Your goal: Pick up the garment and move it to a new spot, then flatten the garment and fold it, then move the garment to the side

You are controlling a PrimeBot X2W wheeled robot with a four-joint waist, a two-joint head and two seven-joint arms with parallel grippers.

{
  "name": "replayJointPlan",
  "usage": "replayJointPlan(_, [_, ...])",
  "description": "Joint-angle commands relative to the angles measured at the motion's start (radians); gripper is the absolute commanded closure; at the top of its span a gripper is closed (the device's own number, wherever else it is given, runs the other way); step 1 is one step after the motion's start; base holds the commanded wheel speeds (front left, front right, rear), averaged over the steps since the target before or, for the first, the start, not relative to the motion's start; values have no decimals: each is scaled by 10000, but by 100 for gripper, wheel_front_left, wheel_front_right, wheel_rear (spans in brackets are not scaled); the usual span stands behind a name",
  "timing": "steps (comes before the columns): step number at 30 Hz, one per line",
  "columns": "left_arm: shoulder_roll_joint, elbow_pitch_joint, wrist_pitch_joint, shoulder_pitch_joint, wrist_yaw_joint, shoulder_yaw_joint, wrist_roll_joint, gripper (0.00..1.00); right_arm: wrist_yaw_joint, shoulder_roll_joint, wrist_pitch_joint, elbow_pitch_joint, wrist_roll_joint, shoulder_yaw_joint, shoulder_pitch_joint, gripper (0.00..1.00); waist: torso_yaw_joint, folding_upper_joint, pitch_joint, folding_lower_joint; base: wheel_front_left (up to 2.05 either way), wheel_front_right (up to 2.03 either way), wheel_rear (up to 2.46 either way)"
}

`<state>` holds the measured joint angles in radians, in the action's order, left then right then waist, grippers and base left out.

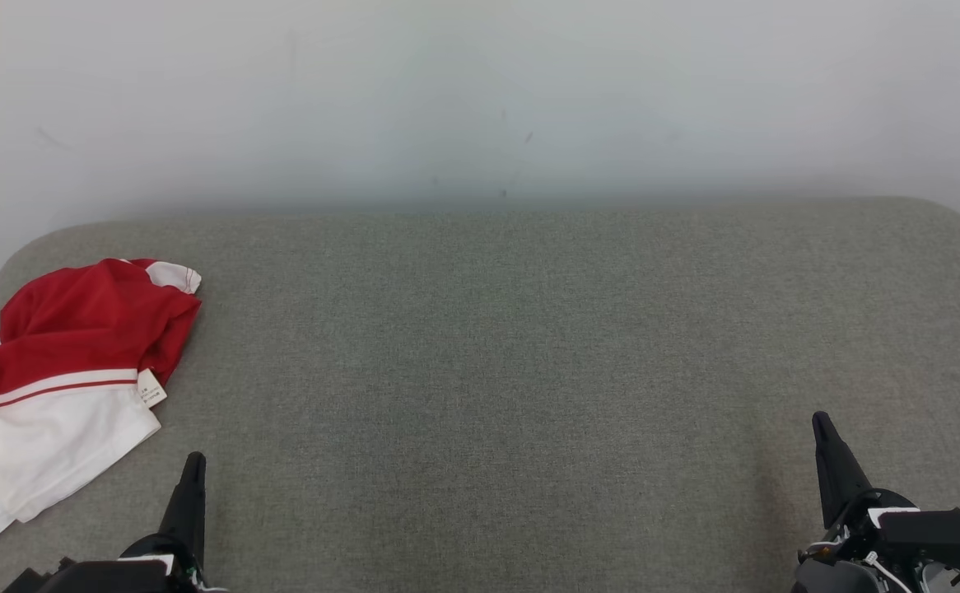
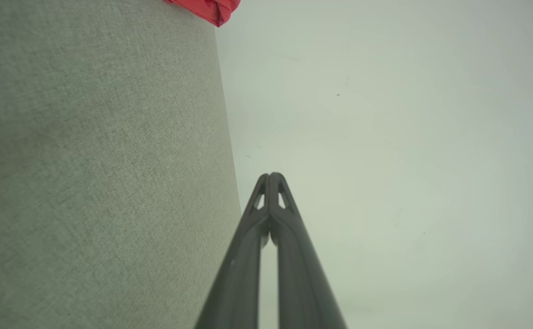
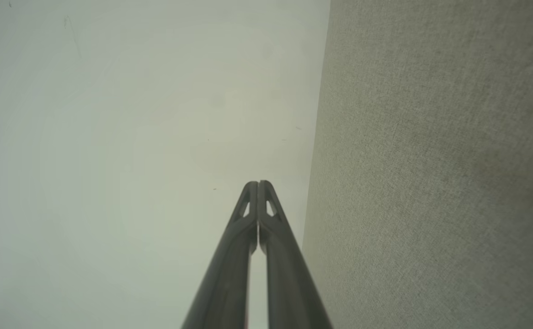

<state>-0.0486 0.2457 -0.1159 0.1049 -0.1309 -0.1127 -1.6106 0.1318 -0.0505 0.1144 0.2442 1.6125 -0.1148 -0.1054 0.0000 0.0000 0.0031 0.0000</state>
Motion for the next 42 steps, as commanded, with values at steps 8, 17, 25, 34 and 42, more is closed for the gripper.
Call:
replayJointPlan(8, [-34,-22,9,98,-3,-25,-47,100,-23,15,21,-16,9,-4,-65,100,0,0,0,0,0,0,0])
replayJointPlan(17, [80,377,140,-343,0,123,62,0,0,33,-107,361,-47,143,358,0,-7,0,-38,0,0,0,0])
replayJointPlan(25, [68,262,551,-528,0,332,332,0,-2,-1,-470,151,-258,505,467,0,-24,0,-147,0,0,0,0])
replayJointPlan(34, [55,232,964,-636,37,411,1142,0,-3,-140,-938,-10,-870,937,534,0,-26,0,-264,0,0,0,0])
replayJointPlan(42, [45,99,1260,-707,187,534,2262,0,-4,-217,-1250,-65,-1493,1166,592,0,-10,0,-356,0,0,0,0])
